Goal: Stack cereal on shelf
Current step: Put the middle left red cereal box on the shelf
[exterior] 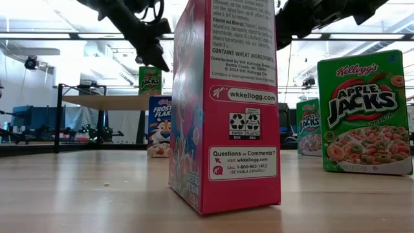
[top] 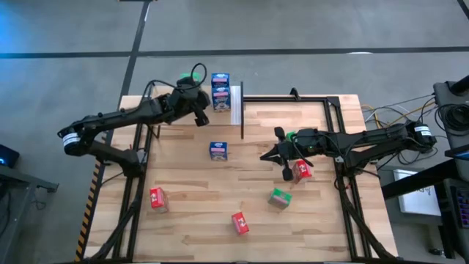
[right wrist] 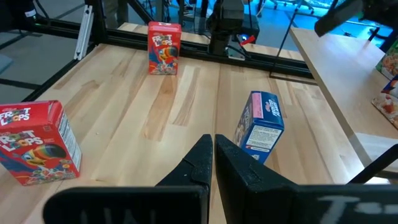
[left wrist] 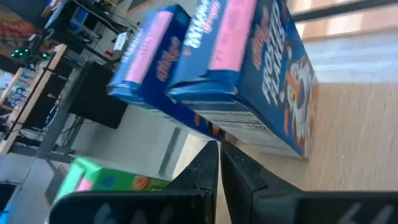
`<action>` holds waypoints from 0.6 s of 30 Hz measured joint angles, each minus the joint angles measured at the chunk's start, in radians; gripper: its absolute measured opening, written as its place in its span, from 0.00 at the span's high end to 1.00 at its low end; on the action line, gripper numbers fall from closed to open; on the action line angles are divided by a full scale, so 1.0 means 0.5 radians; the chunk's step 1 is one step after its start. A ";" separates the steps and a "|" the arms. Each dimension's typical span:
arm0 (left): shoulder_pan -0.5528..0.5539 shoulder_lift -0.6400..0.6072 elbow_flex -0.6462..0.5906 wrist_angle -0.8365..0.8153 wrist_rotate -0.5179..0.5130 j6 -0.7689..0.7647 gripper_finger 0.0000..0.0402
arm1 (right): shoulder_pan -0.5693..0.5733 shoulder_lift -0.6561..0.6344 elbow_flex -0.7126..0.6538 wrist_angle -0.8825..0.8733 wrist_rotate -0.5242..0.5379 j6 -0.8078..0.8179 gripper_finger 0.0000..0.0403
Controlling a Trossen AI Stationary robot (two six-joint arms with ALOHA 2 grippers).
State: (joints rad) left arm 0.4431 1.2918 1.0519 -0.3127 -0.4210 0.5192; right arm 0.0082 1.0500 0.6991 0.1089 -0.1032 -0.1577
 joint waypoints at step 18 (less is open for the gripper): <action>-0.734 -0.360 0.000 -0.671 0.011 -1.401 1.00 | 0.000 -0.001 0.000 0.102 0.001 -0.146 0.98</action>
State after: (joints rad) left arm 0.0758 1.1119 1.0520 -0.6481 -0.4154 -0.1811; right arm 0.0082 1.0496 0.6991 0.1599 -0.1029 -0.2310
